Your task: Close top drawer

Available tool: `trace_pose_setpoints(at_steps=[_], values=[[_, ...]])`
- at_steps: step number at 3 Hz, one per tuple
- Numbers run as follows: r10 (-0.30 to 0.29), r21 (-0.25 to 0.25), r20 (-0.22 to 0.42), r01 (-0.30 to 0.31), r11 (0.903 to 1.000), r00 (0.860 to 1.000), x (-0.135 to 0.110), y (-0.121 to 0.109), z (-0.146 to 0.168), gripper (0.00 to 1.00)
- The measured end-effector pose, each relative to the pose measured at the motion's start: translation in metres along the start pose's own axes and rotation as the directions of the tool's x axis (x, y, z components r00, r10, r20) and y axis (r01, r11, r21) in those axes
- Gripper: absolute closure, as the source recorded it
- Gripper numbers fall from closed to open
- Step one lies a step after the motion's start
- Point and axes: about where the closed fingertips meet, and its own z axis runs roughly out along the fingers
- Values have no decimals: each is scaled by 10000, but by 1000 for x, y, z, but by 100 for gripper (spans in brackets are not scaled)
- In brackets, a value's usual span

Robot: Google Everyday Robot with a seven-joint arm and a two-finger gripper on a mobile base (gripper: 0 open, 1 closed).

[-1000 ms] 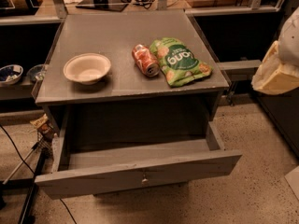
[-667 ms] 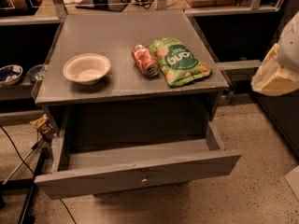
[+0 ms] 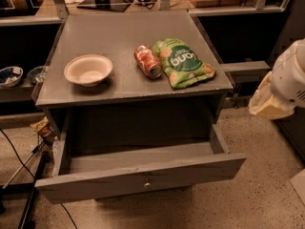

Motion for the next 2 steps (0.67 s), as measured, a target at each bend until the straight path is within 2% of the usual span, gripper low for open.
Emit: trace_pose_setpoints(at_steps=[1, 2], values=[[236, -230, -144, -239, 9994, 9996, 16, 13, 32, 100], [710, -753, -106, -716, 9946, 9974, 31, 25, 81, 100]])
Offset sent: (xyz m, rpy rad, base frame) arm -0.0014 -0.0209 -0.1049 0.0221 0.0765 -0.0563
